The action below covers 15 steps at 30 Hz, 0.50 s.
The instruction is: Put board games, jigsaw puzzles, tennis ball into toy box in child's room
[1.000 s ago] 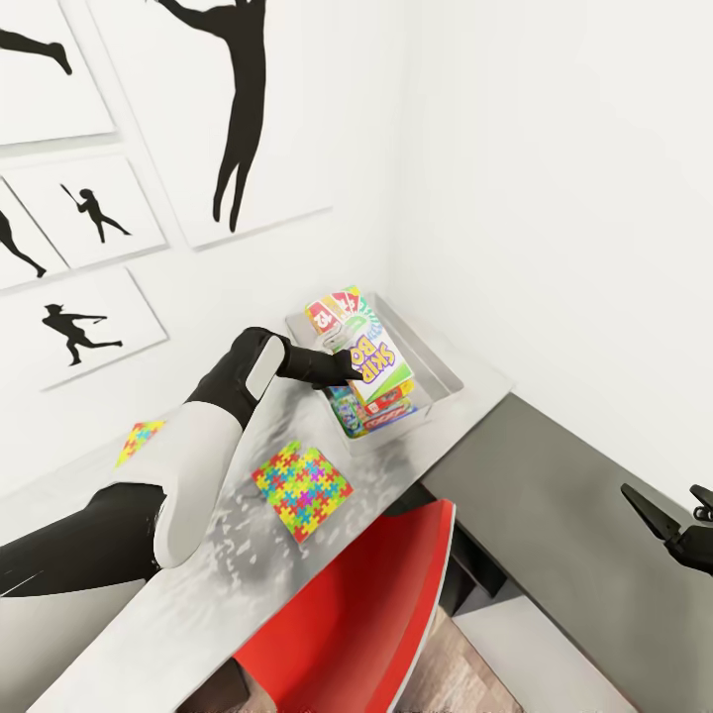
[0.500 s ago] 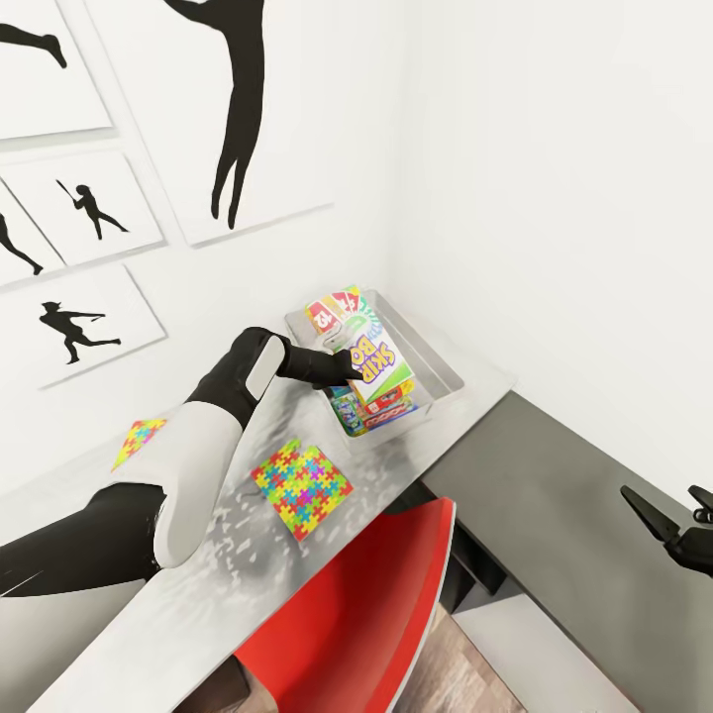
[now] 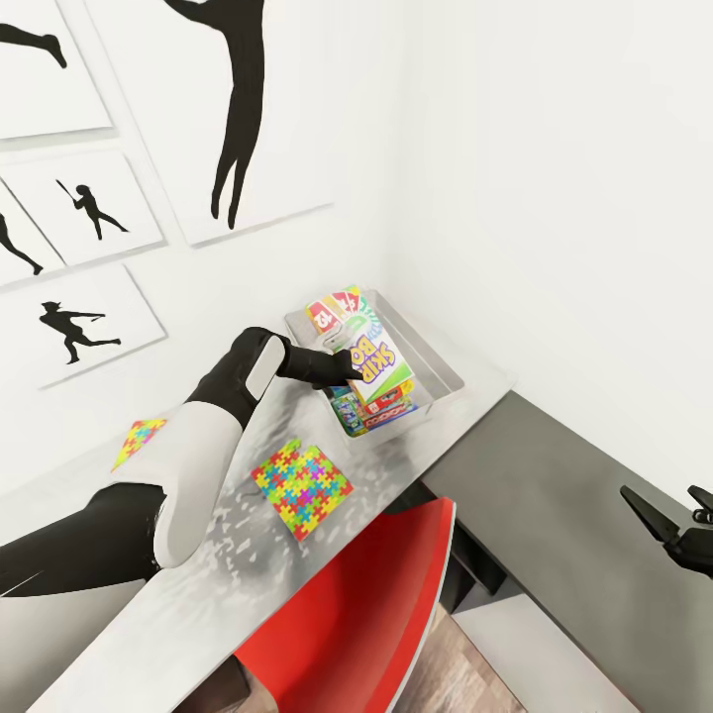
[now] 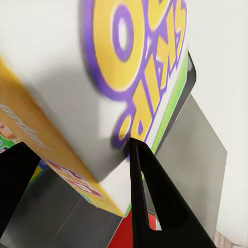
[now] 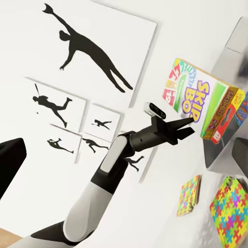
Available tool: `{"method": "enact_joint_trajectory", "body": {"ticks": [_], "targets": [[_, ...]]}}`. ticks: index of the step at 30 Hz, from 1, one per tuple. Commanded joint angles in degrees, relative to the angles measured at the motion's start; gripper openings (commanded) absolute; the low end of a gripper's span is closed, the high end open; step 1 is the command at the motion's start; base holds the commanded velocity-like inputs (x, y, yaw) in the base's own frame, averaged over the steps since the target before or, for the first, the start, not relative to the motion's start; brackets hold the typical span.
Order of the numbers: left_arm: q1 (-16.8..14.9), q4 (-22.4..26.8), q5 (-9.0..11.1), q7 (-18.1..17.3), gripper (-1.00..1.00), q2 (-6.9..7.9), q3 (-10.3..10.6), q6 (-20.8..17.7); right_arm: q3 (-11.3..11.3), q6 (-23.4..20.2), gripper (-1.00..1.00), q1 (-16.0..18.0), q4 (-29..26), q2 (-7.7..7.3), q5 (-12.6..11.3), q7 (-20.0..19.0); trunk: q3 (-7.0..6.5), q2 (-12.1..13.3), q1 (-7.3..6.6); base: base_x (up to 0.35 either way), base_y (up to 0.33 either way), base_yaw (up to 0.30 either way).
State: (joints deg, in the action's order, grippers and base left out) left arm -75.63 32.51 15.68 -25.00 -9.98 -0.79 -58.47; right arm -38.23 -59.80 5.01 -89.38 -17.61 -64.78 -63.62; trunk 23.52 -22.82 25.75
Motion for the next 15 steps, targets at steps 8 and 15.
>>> {"method": "enact_joint_trajectory", "body": {"ticks": [8, 15], "targets": [[0.0, 0.0, -0.1, -0.3, -1.00, -0.02, 0.0, -0.2, -0.2, -0.2, 1.00, 0.1, 0.0, -0.03, 0.1, -0.2, 0.26, -0.1, 0.03, 0.000, 0.000, 0.000], [0.0, 0.0, -0.1, -0.3, -1.00, -0.02, 0.0, -0.2, -0.7, -0.2, 1.00, 0.0, 0.0, -0.11, 0.1, -0.2, 0.88, -0.1, 0.03, 0.000, 0.000, 0.000]]}}
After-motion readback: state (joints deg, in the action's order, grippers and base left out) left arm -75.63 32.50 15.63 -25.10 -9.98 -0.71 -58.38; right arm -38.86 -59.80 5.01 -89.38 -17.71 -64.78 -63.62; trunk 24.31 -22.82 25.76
